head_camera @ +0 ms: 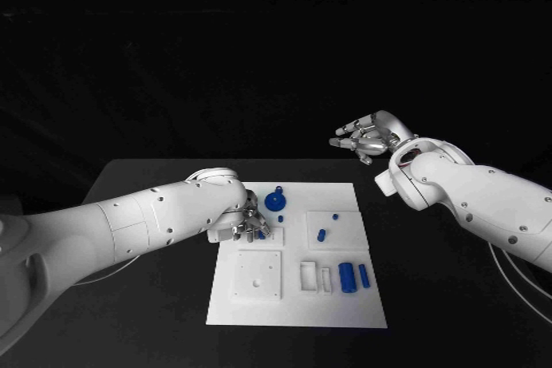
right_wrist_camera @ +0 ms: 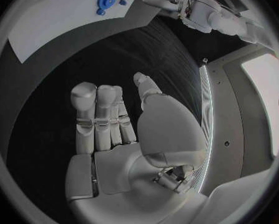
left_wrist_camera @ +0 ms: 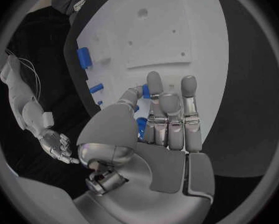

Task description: Assemble the parts on the task board

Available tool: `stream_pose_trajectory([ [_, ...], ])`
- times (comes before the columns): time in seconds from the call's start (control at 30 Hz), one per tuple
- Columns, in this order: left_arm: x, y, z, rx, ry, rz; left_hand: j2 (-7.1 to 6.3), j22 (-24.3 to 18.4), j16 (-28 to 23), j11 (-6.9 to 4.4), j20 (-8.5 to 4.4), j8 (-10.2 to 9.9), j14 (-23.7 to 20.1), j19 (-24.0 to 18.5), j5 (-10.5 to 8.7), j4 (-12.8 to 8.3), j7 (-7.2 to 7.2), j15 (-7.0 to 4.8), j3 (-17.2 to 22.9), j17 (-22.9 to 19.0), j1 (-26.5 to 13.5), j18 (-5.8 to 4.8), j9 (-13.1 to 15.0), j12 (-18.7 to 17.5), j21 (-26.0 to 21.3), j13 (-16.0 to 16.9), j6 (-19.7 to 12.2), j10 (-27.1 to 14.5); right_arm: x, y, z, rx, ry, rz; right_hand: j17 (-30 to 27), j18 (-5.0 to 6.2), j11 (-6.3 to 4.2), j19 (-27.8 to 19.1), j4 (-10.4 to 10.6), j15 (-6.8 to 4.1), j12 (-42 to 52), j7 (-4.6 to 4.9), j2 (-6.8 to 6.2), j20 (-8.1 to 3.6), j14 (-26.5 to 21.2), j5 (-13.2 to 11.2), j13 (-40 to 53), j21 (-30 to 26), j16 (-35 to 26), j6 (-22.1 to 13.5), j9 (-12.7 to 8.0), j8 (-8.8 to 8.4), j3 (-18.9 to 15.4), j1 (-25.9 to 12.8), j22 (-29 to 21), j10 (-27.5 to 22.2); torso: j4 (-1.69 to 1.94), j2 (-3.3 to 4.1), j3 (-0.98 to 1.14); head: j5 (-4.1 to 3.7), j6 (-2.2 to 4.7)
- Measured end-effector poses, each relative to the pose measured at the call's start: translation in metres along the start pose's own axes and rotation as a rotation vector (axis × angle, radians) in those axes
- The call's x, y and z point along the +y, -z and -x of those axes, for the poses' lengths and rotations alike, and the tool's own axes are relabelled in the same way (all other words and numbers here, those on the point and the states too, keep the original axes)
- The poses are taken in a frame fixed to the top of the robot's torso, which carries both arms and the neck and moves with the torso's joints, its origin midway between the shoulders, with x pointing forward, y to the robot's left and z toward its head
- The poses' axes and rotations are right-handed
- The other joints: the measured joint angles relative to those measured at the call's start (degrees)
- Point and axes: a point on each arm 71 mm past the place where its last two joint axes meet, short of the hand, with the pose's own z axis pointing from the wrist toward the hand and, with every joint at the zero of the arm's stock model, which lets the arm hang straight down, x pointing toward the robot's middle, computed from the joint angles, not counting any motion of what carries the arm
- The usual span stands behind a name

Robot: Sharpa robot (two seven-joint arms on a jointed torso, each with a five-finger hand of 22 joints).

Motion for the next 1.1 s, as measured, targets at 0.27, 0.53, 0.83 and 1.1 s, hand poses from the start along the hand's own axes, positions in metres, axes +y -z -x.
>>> stream_pose_trajectory([
  [0.27,0.001,-0.001,-0.001,-0.012,0.006,-0.003,-2.10,-0.01,-0.40,0.02,0.08,-0.76,0.00,0.34,-2.42,-0.03,-0.37,0.00,2.31,-0.64,0.01,0.00,-4.63,-0.39,-1.73,-0.16,0.18,0.04,0.000,0.000,0.000,0.001,0.000,0.001,0.00,0.00,0.00,0.00,0.00,0.00,0.00,0.00,0.00,0.00,0.00,0.00,0.00,0.00,0.00,0.00,0.00,0.00,0.00,0.00,0.00,0.00,0.01,0.01,0.04,-0.16,-0.07],
  [0.53,0.003,-0.002,0.000,-0.026,0.018,-0.005,-4.35,-0.01,-0.67,-0.38,0.20,-0.82,-0.01,0.63,-10.05,1.31,-1.71,0.00,1.10,-1.20,-0.03,0.01,-6.72,-0.98,-2.88,-0.10,0.87,-0.37,0.000,0.000,-0.001,0.001,0.000,0.000,-0.05,0.00,-0.20,0.00,0.00,0.00,0.00,0.00,0.00,0.00,0.00,0.00,-0.05,0.00,0.00,0.00,0.00,0.00,0.00,0.00,0.00,-0.20,0.02,0.01,0.04,-0.23,-0.05],
  [0.83,0.010,-0.004,-0.002,-0.032,0.029,0.001,-8.67,0.04,-0.67,-0.30,0.41,0.30,-0.24,0.83,-27.87,8.56,-1.60,0.22,-3.22,-1.48,-1.85,0.00,-6.35,-1.06,-3.49,0.45,2.00,-0.30,-0.001,-0.001,0.000,-0.001,0.000,-0.003,-0.11,0.00,-0.20,0.00,1.07,0.00,-0.01,0.00,-0.37,0.00,0.00,1.16,-0.22,-0.47,0.00,0.00,0.00,0.00,-0.75,-1.15,0.00,-0.20,0.02,-0.01,0.02,-0.27,0.04],
  [1.1,0.013,-0.004,-0.001,-0.037,0.035,0.005,-11.74,0.03,-0.67,-0.10,0.61,0.97,-0.41,1.04,-32.08,16.79,-1.29,0.39,-4.90,-1.86,-0.64,0.00,-5.78,-1.06,-4.34,0.84,1.70,-0.10,-0.002,-0.001,0.000,-0.002,0.000,-0.006,-0.48,0.00,-0.20,0.00,2.62,0.00,-0.01,0.00,-0.38,0.00,0.00,2.01,-0.85,-1.57,0.00,0.00,0.00,0.00,-2.30,-1.15,0.00,-0.20,0.02,-0.01,-0.01,-0.31,0.13],
])
